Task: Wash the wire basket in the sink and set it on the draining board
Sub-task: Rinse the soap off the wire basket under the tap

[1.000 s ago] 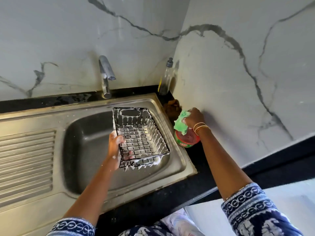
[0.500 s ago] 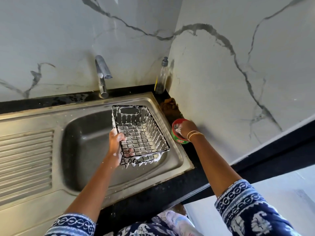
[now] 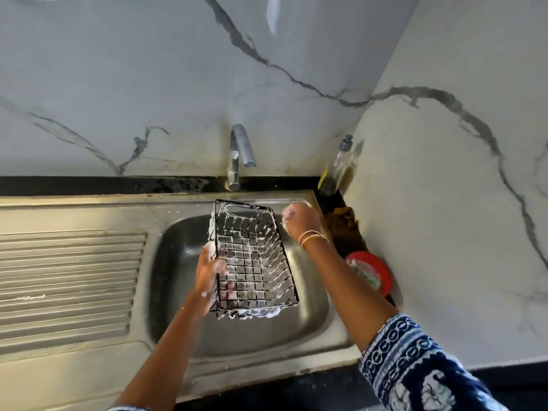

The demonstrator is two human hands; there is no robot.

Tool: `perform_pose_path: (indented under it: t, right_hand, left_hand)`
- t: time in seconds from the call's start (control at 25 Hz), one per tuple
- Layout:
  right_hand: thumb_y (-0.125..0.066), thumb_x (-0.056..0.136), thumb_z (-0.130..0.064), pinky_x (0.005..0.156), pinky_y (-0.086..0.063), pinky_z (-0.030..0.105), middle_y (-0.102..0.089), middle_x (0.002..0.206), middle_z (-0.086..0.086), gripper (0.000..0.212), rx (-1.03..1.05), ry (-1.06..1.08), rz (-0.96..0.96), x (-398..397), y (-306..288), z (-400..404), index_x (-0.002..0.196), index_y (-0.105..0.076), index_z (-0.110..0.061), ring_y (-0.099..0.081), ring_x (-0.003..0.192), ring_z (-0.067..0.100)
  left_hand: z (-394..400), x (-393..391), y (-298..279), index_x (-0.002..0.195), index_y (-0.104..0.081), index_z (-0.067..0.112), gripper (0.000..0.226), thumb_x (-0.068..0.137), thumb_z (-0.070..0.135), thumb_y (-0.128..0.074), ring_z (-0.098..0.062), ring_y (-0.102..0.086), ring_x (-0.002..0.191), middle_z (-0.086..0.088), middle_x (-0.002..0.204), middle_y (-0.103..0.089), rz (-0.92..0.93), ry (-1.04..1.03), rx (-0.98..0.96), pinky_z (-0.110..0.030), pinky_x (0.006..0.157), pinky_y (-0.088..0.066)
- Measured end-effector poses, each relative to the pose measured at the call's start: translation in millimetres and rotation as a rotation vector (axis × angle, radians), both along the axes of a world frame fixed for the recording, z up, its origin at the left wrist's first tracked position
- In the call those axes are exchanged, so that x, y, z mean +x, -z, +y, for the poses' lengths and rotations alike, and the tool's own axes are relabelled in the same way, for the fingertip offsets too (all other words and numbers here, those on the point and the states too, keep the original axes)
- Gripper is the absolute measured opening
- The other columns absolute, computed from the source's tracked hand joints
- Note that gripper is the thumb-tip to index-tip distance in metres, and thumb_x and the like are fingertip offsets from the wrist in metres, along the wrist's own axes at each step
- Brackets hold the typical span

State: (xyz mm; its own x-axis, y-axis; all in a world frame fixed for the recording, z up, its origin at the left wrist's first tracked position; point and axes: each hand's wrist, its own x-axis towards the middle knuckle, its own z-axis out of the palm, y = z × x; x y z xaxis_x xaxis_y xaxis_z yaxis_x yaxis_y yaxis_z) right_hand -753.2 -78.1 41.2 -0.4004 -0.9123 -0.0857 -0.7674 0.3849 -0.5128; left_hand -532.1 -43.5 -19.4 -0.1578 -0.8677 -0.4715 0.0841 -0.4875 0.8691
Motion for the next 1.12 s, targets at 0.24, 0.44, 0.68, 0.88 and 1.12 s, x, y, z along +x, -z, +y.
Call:
perform_pose_path:
  t: [0.24, 0.44, 0.68, 0.88, 1.12]
  right_hand:
    - [-0.046, 0.092, -0.012, 0.082, -0.050, 0.034, -0.058, 0.124, 0.019, 0.045, -0.020, -0.188, -0.146, 71.2, -2.5, -105.2, 0.136, -0.041, -0.005, -0.062, 0.099, 0.033]
    - [-0.041, 0.097, -0.017, 0.095, -0.045, 0.037, -0.040, 0.148, 0.013, 0.056, 0.053, -0.492, 0.077, 78.1, 28.5, -140.4, 0.149, -0.023, -0.018, -0.053, 0.120, 0.032]
    - [-0.044, 0.097, -0.019, 0.088, -0.055, 0.041, -0.062, 0.124, 0.018, 0.032, -0.042, -0.287, -0.463, 78.5, 29.7, -152.6, 0.119, -0.063, -0.006, -0.065, 0.098, 0.027]
    - [-0.035, 0.101, -0.031, 0.057, -0.049, 0.029, -0.061, 0.072, 0.010, 0.039, 0.282, 0.017, -0.970, 109.4, 12.1, -105.8, 0.085, -0.058, -0.004, -0.057, 0.058, 0.021]
    - [-0.033, 0.098, -0.010, 0.031, -0.034, 0.010, -0.055, 0.038, 0.005, 0.031, 0.371, -0.060, -0.845, 121.4, -28.0, -94.2, 0.073, -0.051, -0.003, -0.046, 0.024, 0.010]
  left_hand:
    - [-28.7, 36.0, -0.9, 0.150, -0.023, 0.020, 0.084, 0.073, 0.035, -0.053, -0.017, -0.055, 0.053, -0.022, 0.125, -0.049, 0.055, -0.089, -0.009, -0.037, 0.053, -0.049]
    - [-43.4, 45.9, 18.6, 0.150, -0.022, 0.025, 0.073, 0.087, -0.001, -0.046, -0.021, -0.049, 0.047, -0.007, 0.112, -0.053, 0.065, -0.085, -0.034, -0.033, 0.042, -0.047]
    - [-47.6, 39.7, 15.6, 0.134, -0.036, 0.029, 0.063, 0.082, -0.004, -0.049, -0.025, -0.050, 0.052, -0.009, 0.103, -0.052, 0.080, -0.080, -0.030, -0.032, 0.043, -0.047]
    - [-38.2, 11.6, 2.5, 0.134, -0.033, 0.021, 0.086, 0.062, 0.050, -0.071, -0.045, -0.053, 0.116, -0.020, 0.133, -0.044, -0.286, 0.012, -0.166, -0.059, 0.097, -0.046]
    - [-11.7, -41.8, -23.2, 0.147, -0.012, 0.009, 0.112, 0.067, 0.063, -0.069, -0.046, -0.031, 0.135, -0.030, 0.149, -0.020, -0.433, 0.166, -0.133, -0.054, 0.108, -0.031]
